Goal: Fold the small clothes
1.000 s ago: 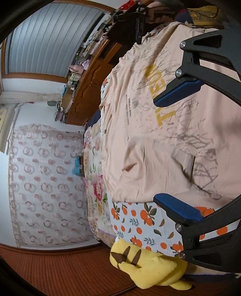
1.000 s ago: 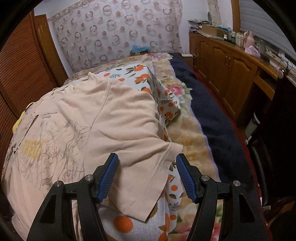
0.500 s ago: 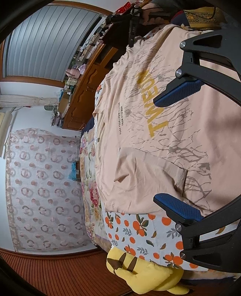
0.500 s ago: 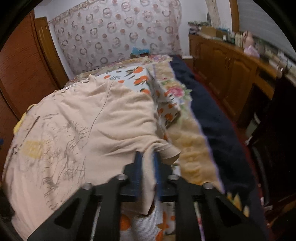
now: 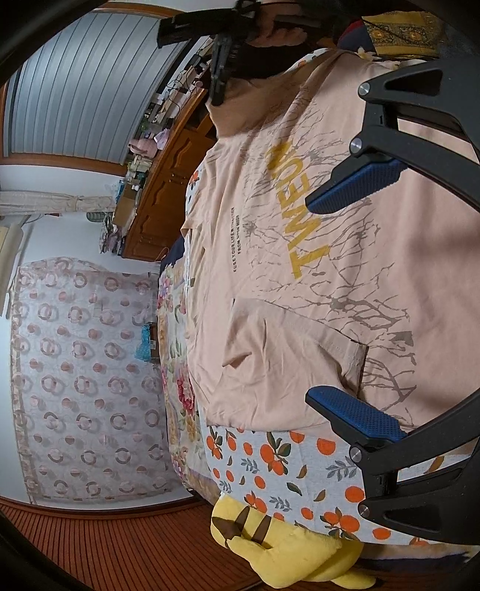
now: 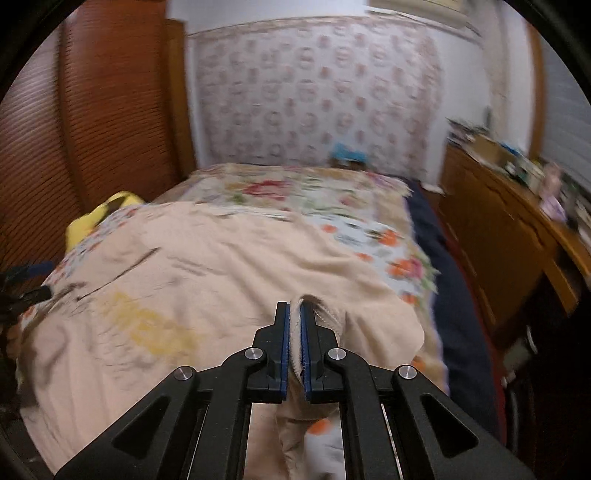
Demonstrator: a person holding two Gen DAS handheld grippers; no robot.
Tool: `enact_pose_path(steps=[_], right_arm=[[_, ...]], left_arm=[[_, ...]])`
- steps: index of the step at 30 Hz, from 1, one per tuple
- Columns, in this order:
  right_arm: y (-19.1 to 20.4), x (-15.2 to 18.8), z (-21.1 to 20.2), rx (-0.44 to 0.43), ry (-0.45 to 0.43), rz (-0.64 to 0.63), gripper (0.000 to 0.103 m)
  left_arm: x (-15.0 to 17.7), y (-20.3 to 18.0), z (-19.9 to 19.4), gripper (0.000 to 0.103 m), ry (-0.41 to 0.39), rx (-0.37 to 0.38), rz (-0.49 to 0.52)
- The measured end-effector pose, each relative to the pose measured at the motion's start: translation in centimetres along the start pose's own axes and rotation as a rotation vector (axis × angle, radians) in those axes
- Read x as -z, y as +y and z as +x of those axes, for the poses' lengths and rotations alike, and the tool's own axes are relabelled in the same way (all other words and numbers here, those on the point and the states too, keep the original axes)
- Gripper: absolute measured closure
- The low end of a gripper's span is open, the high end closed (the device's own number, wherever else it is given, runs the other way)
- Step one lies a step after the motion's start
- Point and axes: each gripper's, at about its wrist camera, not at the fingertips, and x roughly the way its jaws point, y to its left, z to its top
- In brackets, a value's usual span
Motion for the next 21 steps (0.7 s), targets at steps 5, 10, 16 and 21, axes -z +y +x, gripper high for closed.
enact_pose_path(steps=[5, 10, 16, 21], right_arm=[[4.4, 2.1, 1.9, -0.073, 0.054, -0.070, 0.094], [3.5, 3.6, 1.9, -0.060, 0.066, -0.030, 0.062], [1.1, 3.8, -0.6, 0.008, 0.047, 0.030, 0.056], [-0.3, 4.2, 1.1, 0.050, 0.119, 0.100, 0.056]], left_arm=[[0.1, -0.2, 0.0, 0.008, 0.003, 0.002, 0.003], [0.3, -0.6, -0.2, 0.008, -0.004, 0.007, 0.006], [0.3, -0.9, -0.1, 0.008, -0.004, 0.022, 0.010], [0.5, -1.1, 0.0, 0.008, 0.003, 0.025, 0.011]])
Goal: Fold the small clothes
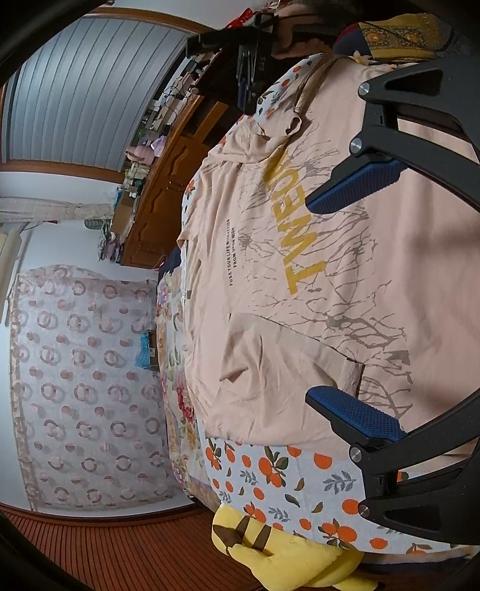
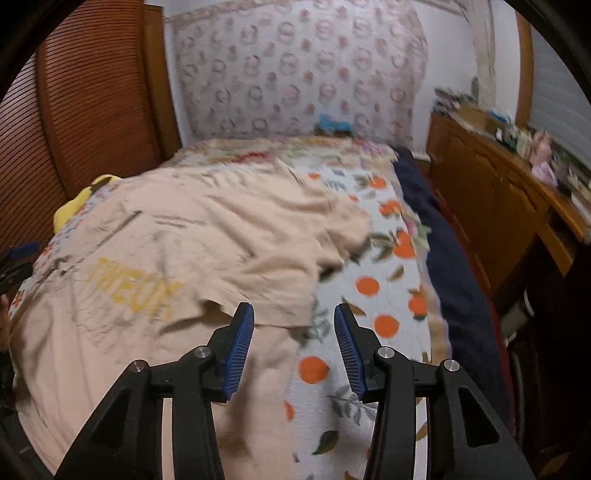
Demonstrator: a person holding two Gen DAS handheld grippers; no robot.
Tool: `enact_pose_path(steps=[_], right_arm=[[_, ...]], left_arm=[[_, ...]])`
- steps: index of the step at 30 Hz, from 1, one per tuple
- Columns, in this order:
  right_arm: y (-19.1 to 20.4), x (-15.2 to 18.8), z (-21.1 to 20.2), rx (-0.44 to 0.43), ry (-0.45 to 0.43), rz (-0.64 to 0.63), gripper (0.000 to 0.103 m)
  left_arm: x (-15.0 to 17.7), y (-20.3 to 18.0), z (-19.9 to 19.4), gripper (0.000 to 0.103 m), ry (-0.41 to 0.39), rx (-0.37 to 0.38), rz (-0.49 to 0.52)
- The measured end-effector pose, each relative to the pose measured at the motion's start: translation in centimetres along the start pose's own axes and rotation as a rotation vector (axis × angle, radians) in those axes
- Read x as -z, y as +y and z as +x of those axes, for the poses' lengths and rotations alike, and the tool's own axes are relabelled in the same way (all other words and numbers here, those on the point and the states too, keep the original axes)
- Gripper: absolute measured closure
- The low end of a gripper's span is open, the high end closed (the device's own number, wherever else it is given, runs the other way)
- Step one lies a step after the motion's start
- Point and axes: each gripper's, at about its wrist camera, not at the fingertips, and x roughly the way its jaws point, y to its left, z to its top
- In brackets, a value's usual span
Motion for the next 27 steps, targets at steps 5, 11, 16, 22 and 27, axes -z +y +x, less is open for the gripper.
enact_pose_path(steps=[5, 11, 16, 22, 27], right_arm=[[-0.6, -0.2, 2.9, -0.034, 0.053, 0.061, 0.056], [-0.7, -1.9, 3.4, -0.080, 0.040, 0.062, 0.096], [1.2, -5.0, 2.0, -0.107, -0.028, -0.024, 0.100], [6.4, -8.1, 1.4, -0.180, -0.079, -0.152, 0.100], [10.5, -9.7, 2.6, -0.276, -0.072, -0.203, 0.100]], left_arm=[[0.1, 0.1, 0.0, 0.008, 0.002, -0.003, -0.002], [0.2, 0.4, 0.1, 0.008, 0.004, -0.005, -0.011], [0.4, 0.7, 0.1, 0.008, 0.006, -0.005, -0.019], [0.6, 0.9, 0.0, 0.008, 0.006, -0.006, -0.027], [0.6, 1.2, -0.2, 0.008, 0.007, -0.017, -0.032]])
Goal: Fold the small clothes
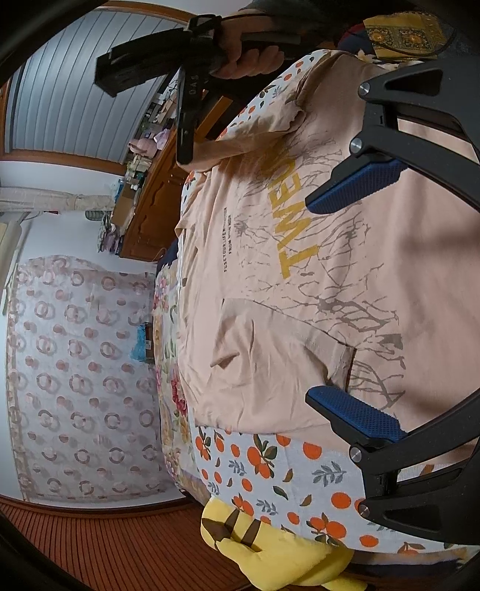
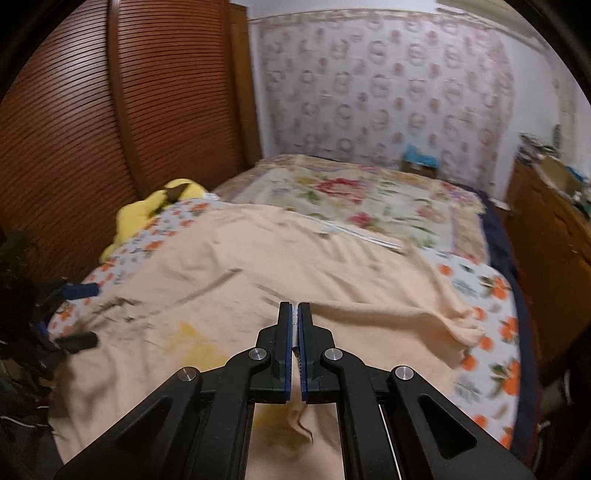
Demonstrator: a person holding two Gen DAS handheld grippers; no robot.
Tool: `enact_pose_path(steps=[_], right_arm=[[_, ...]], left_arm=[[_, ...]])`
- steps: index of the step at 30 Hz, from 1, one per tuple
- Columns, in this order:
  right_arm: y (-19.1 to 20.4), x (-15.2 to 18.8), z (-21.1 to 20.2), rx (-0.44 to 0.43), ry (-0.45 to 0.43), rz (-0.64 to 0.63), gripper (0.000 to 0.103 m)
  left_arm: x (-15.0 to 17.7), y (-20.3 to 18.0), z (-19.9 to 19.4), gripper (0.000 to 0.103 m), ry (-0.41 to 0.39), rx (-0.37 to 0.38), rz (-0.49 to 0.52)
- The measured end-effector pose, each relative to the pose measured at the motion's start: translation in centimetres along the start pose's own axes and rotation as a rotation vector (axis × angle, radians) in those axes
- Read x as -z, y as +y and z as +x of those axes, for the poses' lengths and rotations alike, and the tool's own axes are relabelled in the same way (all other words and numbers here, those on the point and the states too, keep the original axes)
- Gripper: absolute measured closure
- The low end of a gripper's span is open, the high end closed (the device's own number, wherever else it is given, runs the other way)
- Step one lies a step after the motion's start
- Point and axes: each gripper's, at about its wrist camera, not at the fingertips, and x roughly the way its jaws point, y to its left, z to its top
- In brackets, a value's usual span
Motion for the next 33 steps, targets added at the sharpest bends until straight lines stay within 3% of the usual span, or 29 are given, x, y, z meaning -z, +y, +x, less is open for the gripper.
enact_pose_path(steps=[2, 5, 9, 17, 25, 33], right_arm=[[0.0, -0.3, 0.2, 0.019, -0.013, -0.004, 0.096], [-0.9, -0.3, 0.3, 0.074, -0.026, 0.008, 0.060], [-1.2, 0.9, 0.1, 0.121, -0.020, 0.035, 0.047], [-3.2, 3.5, -0.7, 0.227, 0.026, 0.096, 0.044], [-5.5, 4.7, 1.9, 0.295, 0.110, 0.165, 0.044], [-8.2, 2.7, 4.2, 0.252, 0.133, 0.218, 0.044]], left_arm=[[0.0, 0.2, -0.2, 0.008, -0.001, -0.007, -0.001], [-0.1, 0.5, -0.2, 0.008, -0.003, -0.009, -0.010], [-0.2, 0.7, -0.1, 0.008, -0.002, -0.007, -0.015], [-0.8, 0.8, 0.3, 0.008, 0.006, -0.027, -0.001], [-3.2, 2.6, 1.9, 0.008, 0.017, -0.069, 0.040], [-5.9, 5.6, 5.0, 0.008, 0.063, -0.112, 0.052]])
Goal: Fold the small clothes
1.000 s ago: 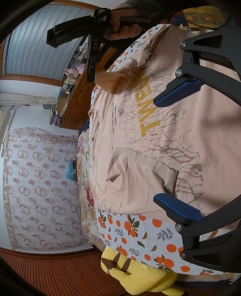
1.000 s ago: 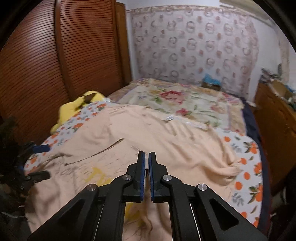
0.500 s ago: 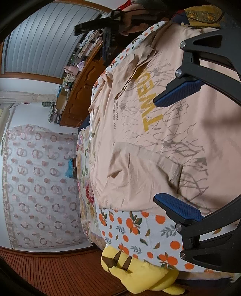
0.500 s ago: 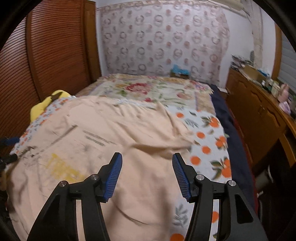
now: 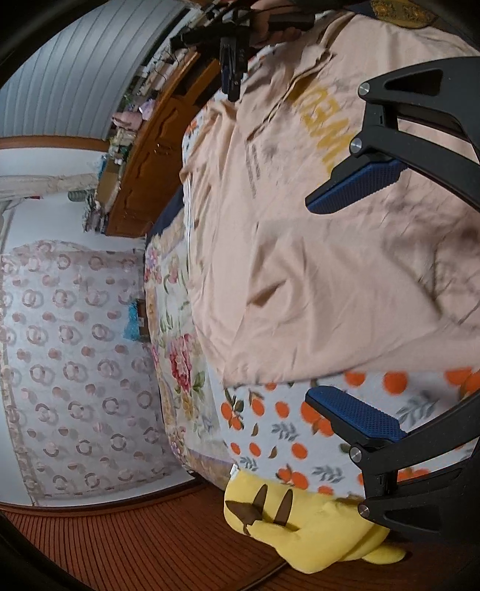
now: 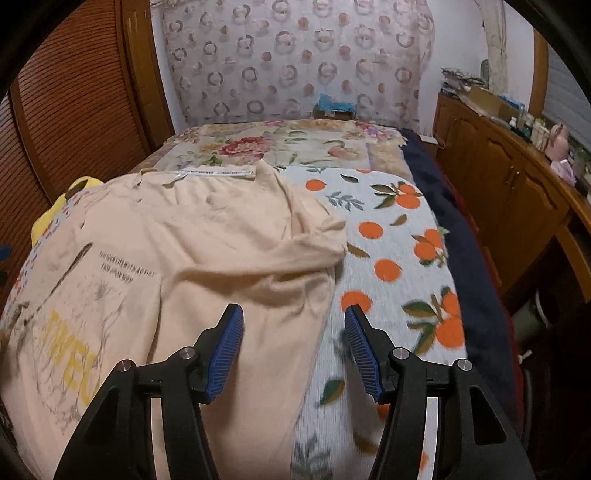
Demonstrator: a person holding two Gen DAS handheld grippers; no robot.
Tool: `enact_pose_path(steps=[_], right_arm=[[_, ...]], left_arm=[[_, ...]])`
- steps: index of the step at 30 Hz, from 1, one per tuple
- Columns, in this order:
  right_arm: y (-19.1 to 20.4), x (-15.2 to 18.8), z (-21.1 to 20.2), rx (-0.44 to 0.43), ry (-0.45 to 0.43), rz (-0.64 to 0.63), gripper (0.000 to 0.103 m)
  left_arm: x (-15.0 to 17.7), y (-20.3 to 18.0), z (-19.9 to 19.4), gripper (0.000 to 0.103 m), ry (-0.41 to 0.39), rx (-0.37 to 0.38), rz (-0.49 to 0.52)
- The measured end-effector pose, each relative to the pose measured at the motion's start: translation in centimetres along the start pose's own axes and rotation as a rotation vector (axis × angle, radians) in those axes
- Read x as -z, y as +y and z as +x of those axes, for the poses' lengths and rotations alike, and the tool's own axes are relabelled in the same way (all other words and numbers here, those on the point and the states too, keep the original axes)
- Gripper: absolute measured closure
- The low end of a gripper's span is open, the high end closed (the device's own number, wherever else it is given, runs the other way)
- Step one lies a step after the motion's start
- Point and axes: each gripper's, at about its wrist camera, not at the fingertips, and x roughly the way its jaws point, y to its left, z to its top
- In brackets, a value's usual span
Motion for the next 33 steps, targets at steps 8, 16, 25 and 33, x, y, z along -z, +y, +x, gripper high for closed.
enact_pose_path(steps=[8, 16, 25, 33], right_arm=[[-0.5, -3.8, 1.9, -0.109, -0.021, 0.011, 0.063], [-0.4, -6.8, 2.3, -0.096, -0.069, -0.026, 0.073], [0.1, -5.1, 2.5, -0.015, -0.046, -0.053, 0.039], [-0.3, -3.9, 2.1, -0.015, 0.003, 0.001, 0.035]], left_arm=[[-1.0, 2.4, 3.3, 0.008, 0.056, -0.023, -0.028], [-1.6, 4.0, 5.6, 0.008, 0.096, -0.042, -0.047], [-2.7, 6.1, 7.6, 0.008, 0.123, -0.049, -0.058], [-3.7, 7.5, 9.0, 0.008, 0.145, -0.013, -0.076]])
